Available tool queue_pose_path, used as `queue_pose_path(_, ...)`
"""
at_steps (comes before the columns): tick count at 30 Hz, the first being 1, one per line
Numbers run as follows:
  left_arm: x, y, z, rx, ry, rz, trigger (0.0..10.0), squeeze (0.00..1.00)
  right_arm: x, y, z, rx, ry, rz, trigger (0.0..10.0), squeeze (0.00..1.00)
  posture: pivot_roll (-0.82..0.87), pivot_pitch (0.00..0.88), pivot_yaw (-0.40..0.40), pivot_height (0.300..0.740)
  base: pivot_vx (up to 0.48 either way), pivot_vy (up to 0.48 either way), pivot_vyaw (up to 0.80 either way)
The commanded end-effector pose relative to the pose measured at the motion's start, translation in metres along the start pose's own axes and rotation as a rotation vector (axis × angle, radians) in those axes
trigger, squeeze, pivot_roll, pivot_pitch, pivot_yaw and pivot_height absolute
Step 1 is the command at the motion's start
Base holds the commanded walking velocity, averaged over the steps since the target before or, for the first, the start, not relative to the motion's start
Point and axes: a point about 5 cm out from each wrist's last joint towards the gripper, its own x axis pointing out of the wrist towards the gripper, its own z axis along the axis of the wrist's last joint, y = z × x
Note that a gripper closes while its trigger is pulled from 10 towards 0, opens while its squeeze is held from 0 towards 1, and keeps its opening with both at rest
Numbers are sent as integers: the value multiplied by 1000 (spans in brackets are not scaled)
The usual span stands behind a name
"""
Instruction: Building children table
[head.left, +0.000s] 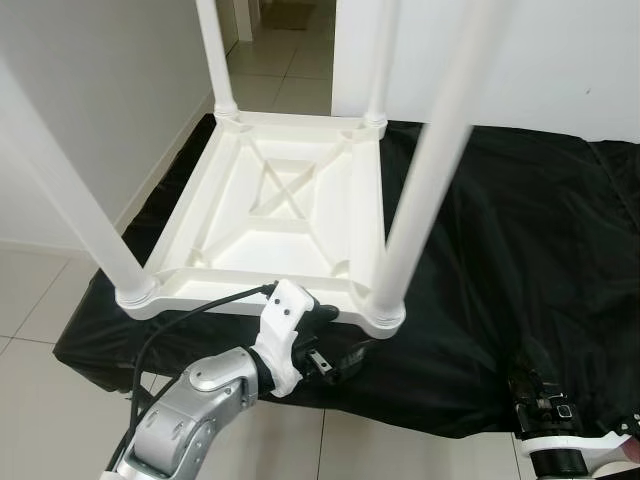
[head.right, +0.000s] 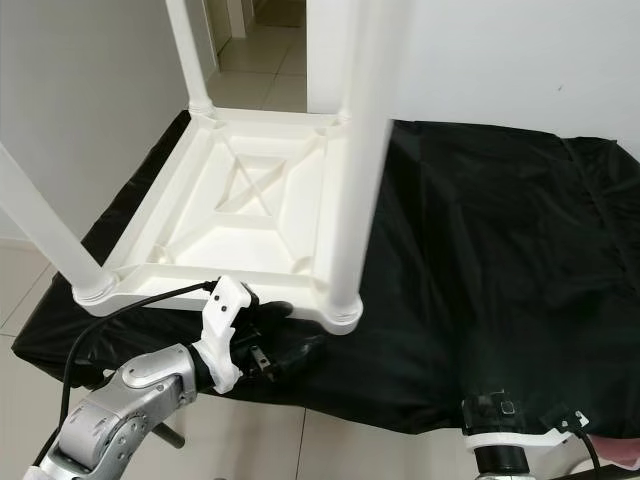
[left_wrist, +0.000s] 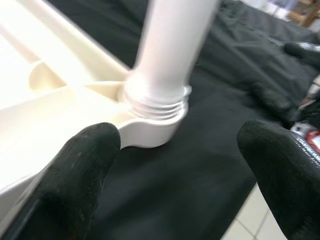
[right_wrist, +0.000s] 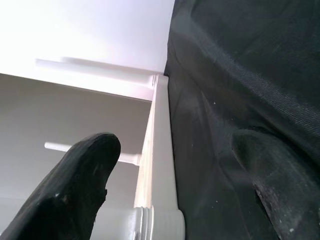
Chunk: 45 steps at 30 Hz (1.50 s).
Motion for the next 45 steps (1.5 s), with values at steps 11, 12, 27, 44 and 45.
queue_pose_path(11,-4,2,-2,9,8,17,10000,0,0,-9,-6,-64,75,-47,10000,0,-46,82,39,740,0,0,0)
queue_pose_path(12,-4,2,-2,10,4,16,10000,0,3,-2,-8,-97,101,-15,10000,0,-50,84,39,740,0,0,0)
queue_pose_path(27,-19,22,25,40,-71,22,10000,1000,40,72,2,-436,208,313,10000,992,-61,75,36,740,0,0,0)
queue_pose_path(44,-26,59,45,106,-208,435,10000,0,80,85,-12,-999,40,173,10000,0,-45,57,19,740,0,0,0)
queue_pose_path(45,-26,59,45,106,-208,435,10000,0,80,85,-12,-999,40,173,10000,0,-45,57,19,740,0,0,0)
